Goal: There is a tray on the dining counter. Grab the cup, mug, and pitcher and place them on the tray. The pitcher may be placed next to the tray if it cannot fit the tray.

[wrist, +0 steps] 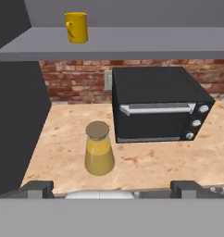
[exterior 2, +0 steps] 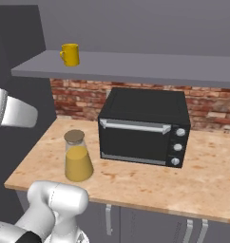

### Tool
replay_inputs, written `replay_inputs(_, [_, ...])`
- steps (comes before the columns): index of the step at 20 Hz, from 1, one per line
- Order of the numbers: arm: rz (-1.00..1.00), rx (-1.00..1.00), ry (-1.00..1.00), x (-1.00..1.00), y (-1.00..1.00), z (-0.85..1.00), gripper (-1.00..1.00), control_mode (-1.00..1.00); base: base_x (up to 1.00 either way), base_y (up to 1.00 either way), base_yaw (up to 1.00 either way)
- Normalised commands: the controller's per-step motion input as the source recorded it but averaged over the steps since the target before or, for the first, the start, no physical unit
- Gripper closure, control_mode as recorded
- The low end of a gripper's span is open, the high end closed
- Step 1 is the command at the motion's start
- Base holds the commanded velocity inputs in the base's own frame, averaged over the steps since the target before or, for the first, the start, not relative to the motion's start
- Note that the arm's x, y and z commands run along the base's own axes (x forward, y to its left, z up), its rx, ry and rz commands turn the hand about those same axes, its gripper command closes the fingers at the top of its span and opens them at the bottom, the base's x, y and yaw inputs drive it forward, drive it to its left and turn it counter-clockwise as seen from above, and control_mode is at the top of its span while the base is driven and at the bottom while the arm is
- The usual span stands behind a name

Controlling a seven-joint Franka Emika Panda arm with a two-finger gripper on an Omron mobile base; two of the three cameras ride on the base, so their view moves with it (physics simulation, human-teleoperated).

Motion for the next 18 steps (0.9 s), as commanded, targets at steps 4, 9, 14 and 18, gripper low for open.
replay_inputs(4, [0.04, 0.0, -0.15, 0.0, 0.17, 0.21, -1.0, -1.0, 0.0, 0.0, 0.0])
replay_inputs(9, [0.02, 0.0, -0.05, 0.06, 0.12, 0.21, -1.0, -1.0, 0.0, 0.0, 0.0])
replay_inputs(14, [0.01, 0.0, 0.0, 0.26, 0.07, 0.08, -1.0, -1.0, 0.0, 0.0, 0.0])
replay_inputs(18, [0.0, 0.0, 0.0, 0.36, 0.08, 0.0, -1.0, -1.0, 0.0, 0.0, 0.0])
